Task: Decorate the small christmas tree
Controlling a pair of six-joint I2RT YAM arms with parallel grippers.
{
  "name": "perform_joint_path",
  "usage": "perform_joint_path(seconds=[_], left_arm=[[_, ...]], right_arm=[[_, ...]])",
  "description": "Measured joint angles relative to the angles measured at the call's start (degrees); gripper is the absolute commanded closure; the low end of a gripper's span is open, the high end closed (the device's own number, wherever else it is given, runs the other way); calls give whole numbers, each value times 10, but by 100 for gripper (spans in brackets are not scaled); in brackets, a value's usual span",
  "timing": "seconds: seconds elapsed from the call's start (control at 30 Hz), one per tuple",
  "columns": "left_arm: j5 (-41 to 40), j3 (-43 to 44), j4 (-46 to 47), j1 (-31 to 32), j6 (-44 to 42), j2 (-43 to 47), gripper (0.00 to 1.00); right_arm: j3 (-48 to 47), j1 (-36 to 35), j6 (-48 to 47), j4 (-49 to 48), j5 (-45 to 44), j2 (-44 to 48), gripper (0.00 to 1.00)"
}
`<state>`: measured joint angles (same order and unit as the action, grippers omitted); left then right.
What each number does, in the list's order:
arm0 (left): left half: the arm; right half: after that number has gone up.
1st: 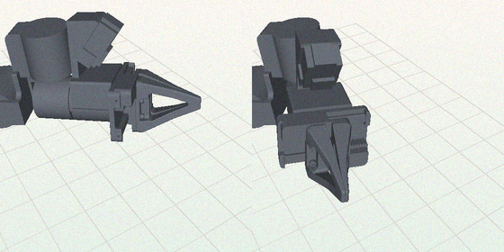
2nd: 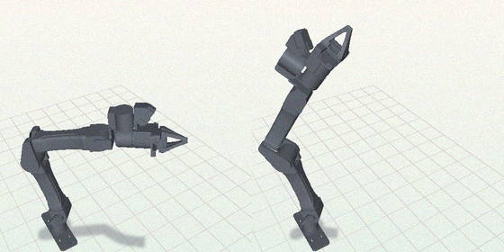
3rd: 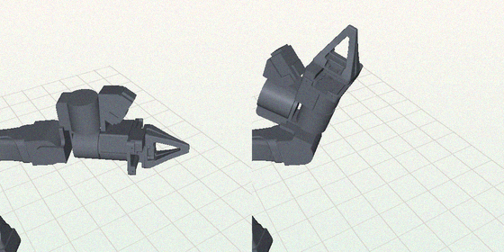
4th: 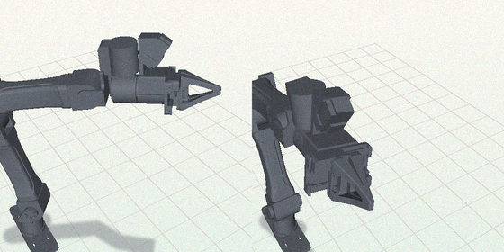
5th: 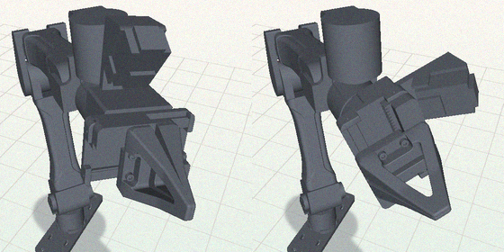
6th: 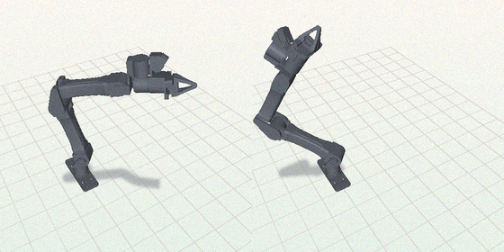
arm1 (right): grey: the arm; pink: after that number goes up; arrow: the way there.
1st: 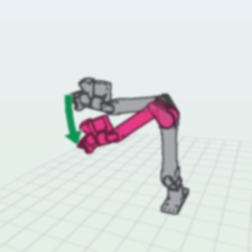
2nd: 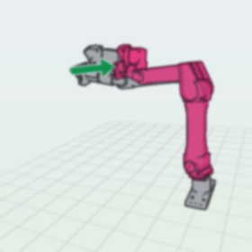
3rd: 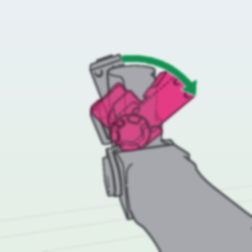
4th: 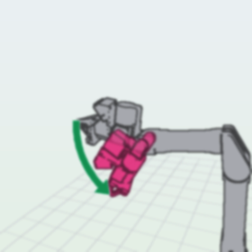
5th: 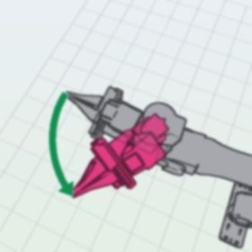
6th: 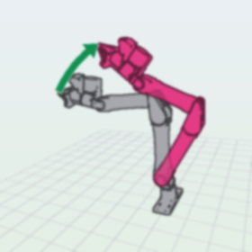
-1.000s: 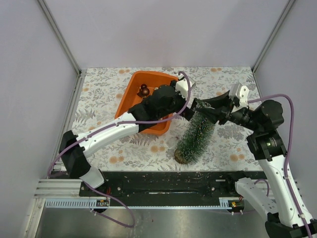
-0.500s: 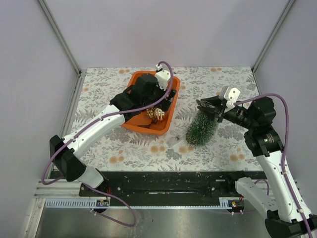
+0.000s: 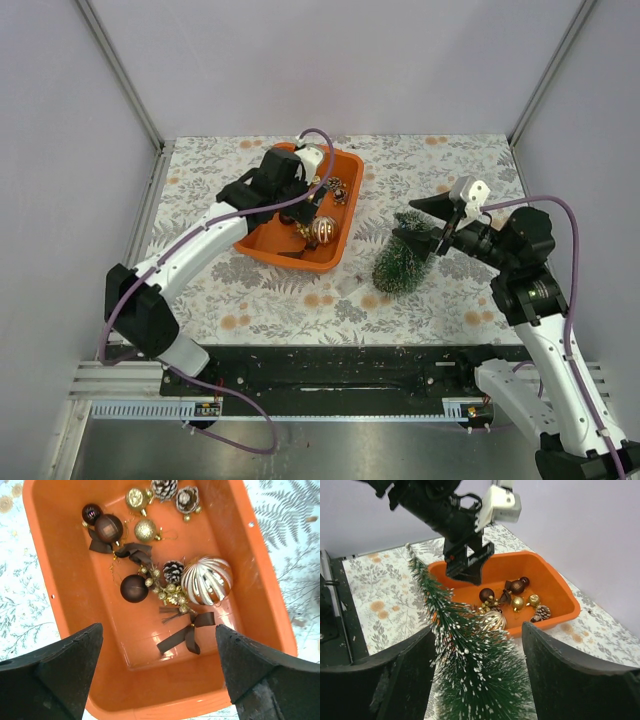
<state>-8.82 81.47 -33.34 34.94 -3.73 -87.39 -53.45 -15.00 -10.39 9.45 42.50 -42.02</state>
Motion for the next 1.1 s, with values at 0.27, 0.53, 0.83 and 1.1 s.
perform_joint_path(seconds=[0.27, 0.53, 0.83, 1.1], left_arm=[[15, -1, 1, -38, -14, -75, 1], [31, 3, 14, -62, -13, -144, 12], [42, 5, 58, -65, -14, -191, 41], [43, 34, 84, -68, -17, -241, 48]], right_arm=[[-33, 0, 63, -23, 0, -66, 12], [-70, 0, 80, -15, 0, -69, 0], [-92, 0, 84, 1, -11, -48, 2], [-83, 0, 90, 11, -31, -2, 3]])
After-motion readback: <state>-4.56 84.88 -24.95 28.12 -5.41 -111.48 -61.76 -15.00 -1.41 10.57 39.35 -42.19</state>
